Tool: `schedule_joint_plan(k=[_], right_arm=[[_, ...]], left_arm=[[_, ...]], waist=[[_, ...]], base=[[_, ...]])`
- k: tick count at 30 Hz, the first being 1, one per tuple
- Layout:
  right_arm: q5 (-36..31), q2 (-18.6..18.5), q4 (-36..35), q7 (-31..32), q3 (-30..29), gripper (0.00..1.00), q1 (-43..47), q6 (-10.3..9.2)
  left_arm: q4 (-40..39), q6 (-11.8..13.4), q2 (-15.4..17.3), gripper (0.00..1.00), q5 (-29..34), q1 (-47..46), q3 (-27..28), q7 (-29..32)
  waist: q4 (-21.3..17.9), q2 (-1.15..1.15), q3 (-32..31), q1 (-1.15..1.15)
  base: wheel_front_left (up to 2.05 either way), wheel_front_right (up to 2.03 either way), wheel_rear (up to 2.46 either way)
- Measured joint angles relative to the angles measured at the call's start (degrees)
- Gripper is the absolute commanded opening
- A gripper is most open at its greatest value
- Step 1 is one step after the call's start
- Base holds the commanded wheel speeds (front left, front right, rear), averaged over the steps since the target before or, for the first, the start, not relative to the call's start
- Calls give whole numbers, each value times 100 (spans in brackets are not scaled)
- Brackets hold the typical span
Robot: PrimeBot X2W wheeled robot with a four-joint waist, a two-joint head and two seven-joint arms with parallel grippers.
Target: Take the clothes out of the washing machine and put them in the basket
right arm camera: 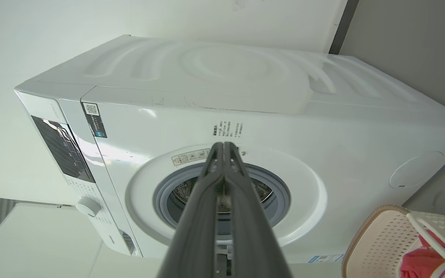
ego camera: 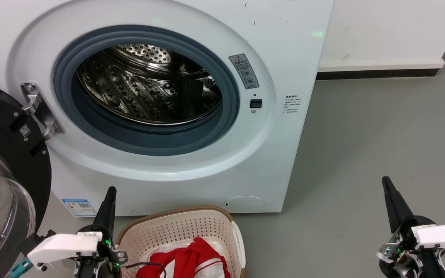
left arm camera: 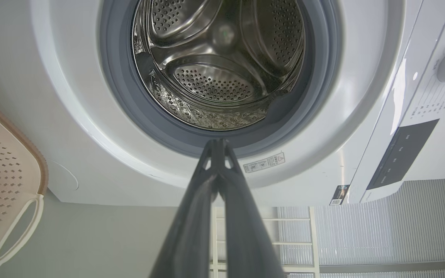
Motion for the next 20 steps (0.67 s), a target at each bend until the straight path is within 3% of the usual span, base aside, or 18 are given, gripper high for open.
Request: schedule_joint_plan(k=[20], right_arm=[[535, 22, 140, 65, -80, 0, -124, 0]], left_arm=[[82, -51, -11, 0, -530, -109, 58, 127]], waist=[[30, 0, -10, 0]], base=[[0, 0, 0]])
